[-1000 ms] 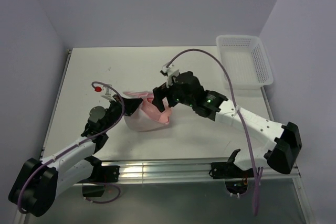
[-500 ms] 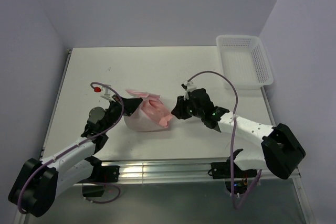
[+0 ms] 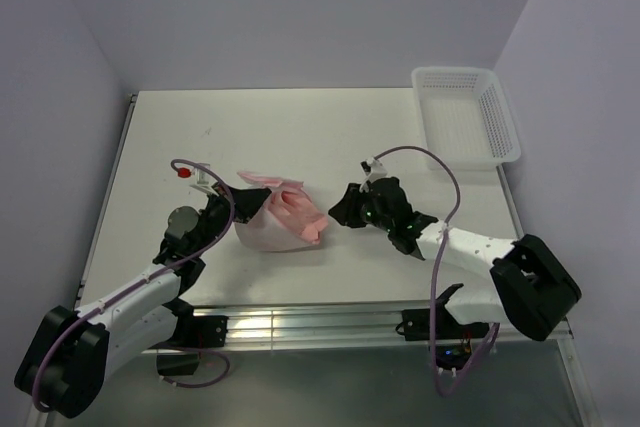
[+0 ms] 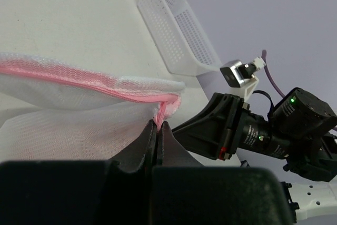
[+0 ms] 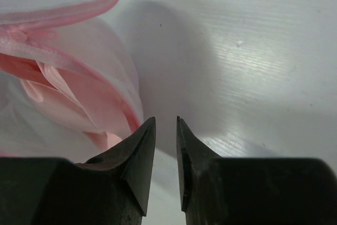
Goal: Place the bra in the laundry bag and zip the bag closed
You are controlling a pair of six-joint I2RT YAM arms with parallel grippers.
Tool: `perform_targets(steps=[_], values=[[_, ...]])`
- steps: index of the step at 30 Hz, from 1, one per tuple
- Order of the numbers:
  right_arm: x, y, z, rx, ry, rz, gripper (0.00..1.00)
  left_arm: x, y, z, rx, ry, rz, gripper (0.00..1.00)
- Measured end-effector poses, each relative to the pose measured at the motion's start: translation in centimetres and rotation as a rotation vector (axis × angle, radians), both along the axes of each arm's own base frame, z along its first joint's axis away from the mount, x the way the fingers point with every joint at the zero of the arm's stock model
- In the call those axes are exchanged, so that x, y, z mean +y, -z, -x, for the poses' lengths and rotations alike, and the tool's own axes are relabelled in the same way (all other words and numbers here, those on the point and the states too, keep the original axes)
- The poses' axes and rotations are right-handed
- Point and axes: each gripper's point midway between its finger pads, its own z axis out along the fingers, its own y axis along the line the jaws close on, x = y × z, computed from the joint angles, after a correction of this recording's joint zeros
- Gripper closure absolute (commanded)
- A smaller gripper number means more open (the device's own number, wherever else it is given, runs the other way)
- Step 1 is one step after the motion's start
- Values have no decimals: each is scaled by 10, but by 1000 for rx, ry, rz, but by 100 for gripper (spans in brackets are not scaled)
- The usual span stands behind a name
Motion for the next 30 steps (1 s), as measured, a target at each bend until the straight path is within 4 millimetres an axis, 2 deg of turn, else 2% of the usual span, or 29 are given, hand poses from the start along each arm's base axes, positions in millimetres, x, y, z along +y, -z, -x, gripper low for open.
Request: perform_targets(steps=[3, 8, 11, 12, 15, 16, 17, 18, 21, 23, 26, 30], values=[[18, 0, 0, 15, -63, -18, 67, 0, 0, 0, -1, 0, 0, 100], [39, 0, 11, 24, -160, -52, 67, 0, 0, 0, -1, 1, 0, 100], [47, 3, 17, 36, -201, -62, 59, 0, 0, 0, -1, 1, 0, 100], [49, 5, 18, 39, -211, -62, 51, 0, 0, 0, -1, 1, 0, 100], [53, 10, 19, 46, -222, -58, 44, 0, 0, 0, -1, 1, 0, 100], [53, 10, 19, 46, -223, -56, 45, 0, 0, 0, -1, 1, 0, 100], [53, 11, 18, 44, -223, -55, 51, 0, -1, 0, -2, 1, 0, 100], [53, 10, 18, 40, -223, -55, 67, 0, -1, 0, -2, 1, 1, 100], [55, 7, 15, 21, -221, -62, 95, 0, 0, 1, 0, 1, -1, 100], [52, 3, 13, 8, -206, -57, 100, 1, -1, 2, -4, 1, -3, 100], [42, -12, 9, -39, -170, -27, 100, 2, -3, 3, -6, 0, -3, 100], [30, -60, 0, -145, -127, 1, 100, 2, 2, 5, 2, 0, -7, 100]])
